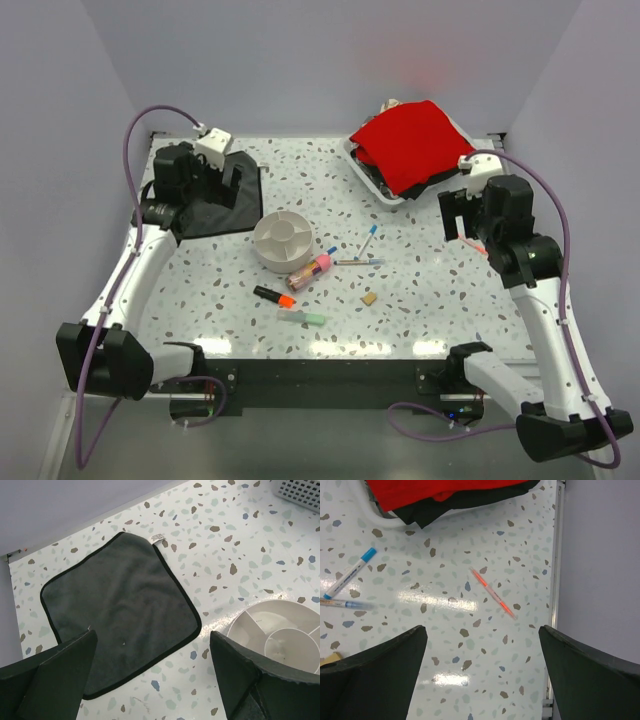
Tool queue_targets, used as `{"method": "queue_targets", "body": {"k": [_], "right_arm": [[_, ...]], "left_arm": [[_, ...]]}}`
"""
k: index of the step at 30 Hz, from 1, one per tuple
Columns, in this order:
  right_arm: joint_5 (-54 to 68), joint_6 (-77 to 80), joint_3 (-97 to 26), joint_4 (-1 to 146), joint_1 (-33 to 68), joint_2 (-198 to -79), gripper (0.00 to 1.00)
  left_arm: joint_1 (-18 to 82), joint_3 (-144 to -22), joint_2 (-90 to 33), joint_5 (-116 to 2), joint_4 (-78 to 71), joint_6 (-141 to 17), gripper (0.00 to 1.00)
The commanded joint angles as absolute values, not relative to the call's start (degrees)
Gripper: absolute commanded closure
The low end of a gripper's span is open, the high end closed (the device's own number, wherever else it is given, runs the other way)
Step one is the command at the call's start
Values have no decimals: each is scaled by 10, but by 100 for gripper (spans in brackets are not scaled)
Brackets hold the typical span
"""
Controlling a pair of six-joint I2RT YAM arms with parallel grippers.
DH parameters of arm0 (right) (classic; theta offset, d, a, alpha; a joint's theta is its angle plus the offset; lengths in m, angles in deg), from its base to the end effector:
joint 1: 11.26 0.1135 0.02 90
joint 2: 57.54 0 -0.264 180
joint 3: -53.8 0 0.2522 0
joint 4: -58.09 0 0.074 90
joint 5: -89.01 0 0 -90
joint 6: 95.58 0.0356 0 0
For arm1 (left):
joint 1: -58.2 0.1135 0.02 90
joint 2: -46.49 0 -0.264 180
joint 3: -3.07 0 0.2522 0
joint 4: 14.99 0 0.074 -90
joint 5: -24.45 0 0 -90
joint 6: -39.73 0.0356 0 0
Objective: Sort the stationery into containers
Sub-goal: Move the storage box to the center of the board.
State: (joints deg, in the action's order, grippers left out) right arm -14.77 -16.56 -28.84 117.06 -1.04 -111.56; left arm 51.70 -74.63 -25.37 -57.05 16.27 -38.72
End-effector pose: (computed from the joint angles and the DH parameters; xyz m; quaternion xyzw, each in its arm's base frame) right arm 0.1786 0.0236 0.3931 -0.0998 0.8576 -0.1073 0.4931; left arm 0.2849 -0.0378 0.3432 0.1713 0.8264 -0.0391 0.5350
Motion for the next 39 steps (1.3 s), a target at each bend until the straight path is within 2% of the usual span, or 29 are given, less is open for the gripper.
{"method": "queue_targets", "body": {"k": [1,5,10,12,14,18,21,24,32,36,39], "right_arm": [[-150,-146,-281,1143,-11,-1110,1],[-137,-157,-280,1145,-11,-1119,1],[-72,-196,-261,1132,-10,-1095,1],[-53,-196,-257,1131,-10,-1093,1],[-49,-192,-258,1134,-11,-1097,1],[-44,-189,-261,1138,-10,-1105,2],[-37,-195,-262,1137,-10,-1110,3],[-34,-196,-259,1132,-11,-1113,3],[-27,-188,-244,1119,-10,-1122,3],[-26,-188,-236,1113,-11,-1127,3],[-21,-189,-232,1108,-10,-1130,3]], "left_arm": [[516,-727,-250,-602,165,-374,0],[516,-735,-283,-637,192,-388,0],[517,-769,-338,-614,239,-409,1],[517,-767,-339,-591,223,-403,5],[517,-778,-352,-582,223,-396,12],[517,-801,-388,-588,242,-406,14],[517,-813,-404,-544,251,-402,26],[517,-807,-411,-504,251,-411,33],[515,-803,-441,-452,275,-429,43],[506,-814,-460,-445,282,-423,51],[492,-824,-468,-447,286,-414,51]]}}
